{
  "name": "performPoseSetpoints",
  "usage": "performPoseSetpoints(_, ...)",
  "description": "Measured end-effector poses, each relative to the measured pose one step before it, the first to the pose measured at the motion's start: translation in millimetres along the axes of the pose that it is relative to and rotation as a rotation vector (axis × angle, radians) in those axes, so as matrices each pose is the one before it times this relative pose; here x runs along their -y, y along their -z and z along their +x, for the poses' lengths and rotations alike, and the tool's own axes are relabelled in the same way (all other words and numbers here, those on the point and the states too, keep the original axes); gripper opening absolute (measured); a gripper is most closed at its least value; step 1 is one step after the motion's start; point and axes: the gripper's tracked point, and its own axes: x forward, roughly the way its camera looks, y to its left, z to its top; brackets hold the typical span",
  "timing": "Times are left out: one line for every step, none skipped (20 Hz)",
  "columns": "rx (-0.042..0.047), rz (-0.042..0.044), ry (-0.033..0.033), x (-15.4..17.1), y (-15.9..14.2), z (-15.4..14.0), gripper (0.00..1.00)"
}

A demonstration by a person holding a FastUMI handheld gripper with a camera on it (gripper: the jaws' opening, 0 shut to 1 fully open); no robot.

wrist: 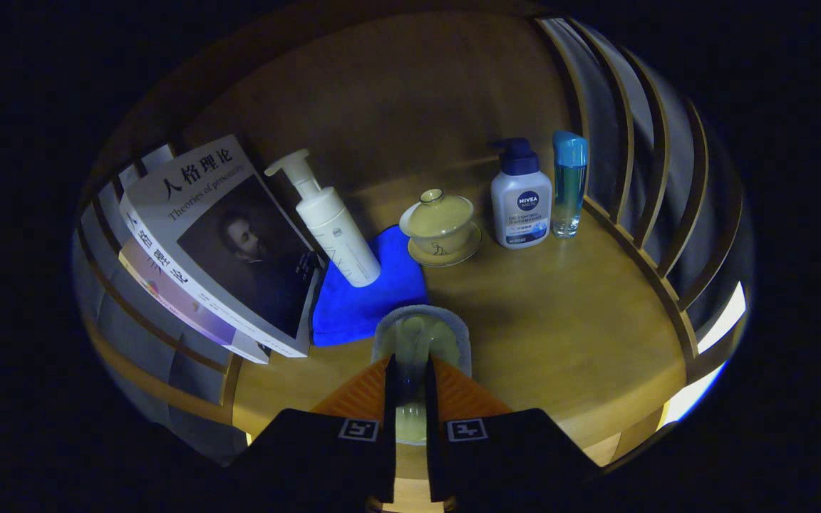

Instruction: Pull open the drawer, take out the items inside it, and place them on the countertop above the cabinet.

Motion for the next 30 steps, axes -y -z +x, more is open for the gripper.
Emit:
performPoseSetpoints(0.00706,-0.00361,0.00884,0.27,-0.87,1.18,0.2)
performPoseSetpoints(0.00076,-0.00912,0.00437,0.8,1.86,2.12,0.25)
performPoseSetpoints(0.00947,-0.0086,-0.00108,-0.88,-0.66,0.22,0.24)
performPoseSetpoints(0.00051,-0.00741,0.00225,-0.47,0.9,-0.31,0.24)
performPoseSetpoints(-0.00659,-0.00401,-0.00583,-0.75,3.14,4.13,0.27)
performPoseSetpoints(0.00055,-0.01106,-0.00029,-0.52,2.31,-3.45,0.34)
performPoseSetpoints(0.02028,-0.02213,-0.00296,-1.16,-1.67,-3.92,0.51)
performPoseSetpoints(0.03143,-0.03087,-0.00019,-0.8,-1.29,-4.59,0.67)
performPoseSetpoints(0.04337,-0.03979,0.01749,2.5,-6.26,-10.64,0.84)
performPoseSetpoints(0.05703,-0.03678,0.01495,0.06,-3.28,-10.67,1.0)
performPoseSetpoints(0.06538,-0.03547,0.00792,-1.43,-8.32,-17.46,1.0)
performPoseSetpoints(0.07436,-0.02725,0.00074,-5.13,-6.67,-18.74,0.99)
performPoseSetpoints(0.06287,-0.01112,-0.00669,-5.76,-6.74,-17.24,0.98)
performPoseSetpoints(0.06696,-0.00736,-0.01868,-9.47,-5.72,-20.95,0.98)
performPoseSetpoints(0.06122,-0.0051,-0.02145,-6.89,-6.68,-19.91,0.98)
performPoseSetpoints(0.0523,0.00094,-0.01326,-4.38,-4.61,-19.08,0.98)
performPoseSetpoints(0.04611,0.00736,-0.00984,-4.28,-3.86,-20.83,0.98)
performPoseSetpoints(0.04855,0.01295,-0.0108,-3.76,-2.2,-19.28,0.98)
performPoseSetpoints(0.04172,0.00865,-0.0098,-2.65,-1.55,-17.28,0.98)
performPoseSetpoints(0.03211,-0.00006,-0.00133,-0.76,1.55,-15.57,0.98)
performPoseSetpoints(0.02716,-0.00672,0.00329,1.04,2.61,-15.42,0.98)
performPoseSetpoints(0.01576,-0.01687,0.00198,0.7,4.74,-14.54,0.98)
performPoseSetpoints(0.01525,-0.01718,0.0081,2.37,6.45,-14.75,0.98)
performPoseSetpoints(0.01144,-0.01617,0.00802,2.03,6.0,-13.28,0.98)
performPoseSetpoints(0.01774,-0.0137,0.00928,3.43,4.91,-12.57,0.98)
performPoseSetpoints(0.01429,-0.01631,0.01116,4.65,5.11,-12.01,0.98)
performPoseSetpoints(0.01202,-0.01367,0.01348,5.46,3.81,-9.56,0.98)
performPoseSetpoints(0.00575,-0.00741,0.00956,3.42,4.54,-10.64,0.98)
performPoseSetpoints(-0.00653,0.00106,0.01204,3.83,4.78,-7.81,0.98)
performPoseSetpoints(-0.01685,0.00888,0.00798,2.61,7.16,-7.32,0.98)
